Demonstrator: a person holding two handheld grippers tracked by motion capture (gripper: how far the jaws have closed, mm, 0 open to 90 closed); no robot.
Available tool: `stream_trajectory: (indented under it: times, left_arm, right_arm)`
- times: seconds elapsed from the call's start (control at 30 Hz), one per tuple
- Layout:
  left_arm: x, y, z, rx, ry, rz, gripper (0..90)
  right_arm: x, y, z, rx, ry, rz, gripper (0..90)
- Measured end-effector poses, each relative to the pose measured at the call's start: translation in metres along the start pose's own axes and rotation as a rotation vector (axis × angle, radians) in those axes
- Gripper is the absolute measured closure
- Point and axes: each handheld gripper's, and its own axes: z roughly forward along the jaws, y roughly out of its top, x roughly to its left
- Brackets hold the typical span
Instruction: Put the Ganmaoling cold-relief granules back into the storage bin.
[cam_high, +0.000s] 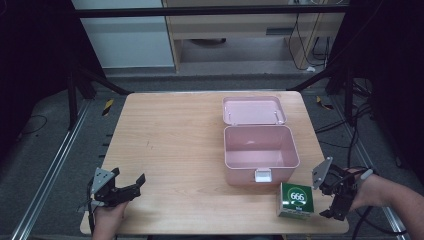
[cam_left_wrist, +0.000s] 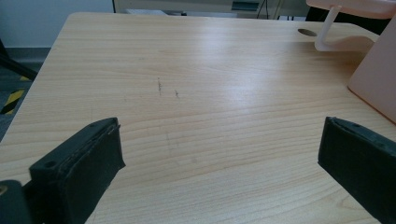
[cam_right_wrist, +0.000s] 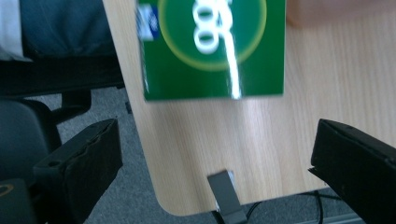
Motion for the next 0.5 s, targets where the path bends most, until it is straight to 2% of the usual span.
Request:
stream_trajectory:
  times: [0.23, 0.27, 0.5]
  left_arm:
    - [0.001, 0.000, -0.001, -0.003, 0.000, -0.002, 0.0]
    - [0.001, 0.000, -0.001, -0.005, 0.000, -0.003, 0.0]
    - [0.000, 0.000, -0.001, -0.001, -0.003, 0.000, 0.0]
  right_arm:
    - [0.002, 0.017, -0.007, -0.024, 0.005, -0.012, 1.8]
    - [0.002, 0.021, -0.007, -0.023, 0.003, -0.028, 1.7]
    - [0.003, 0.030, -0.002, -0.022, 0.011, -0.028, 1.6]
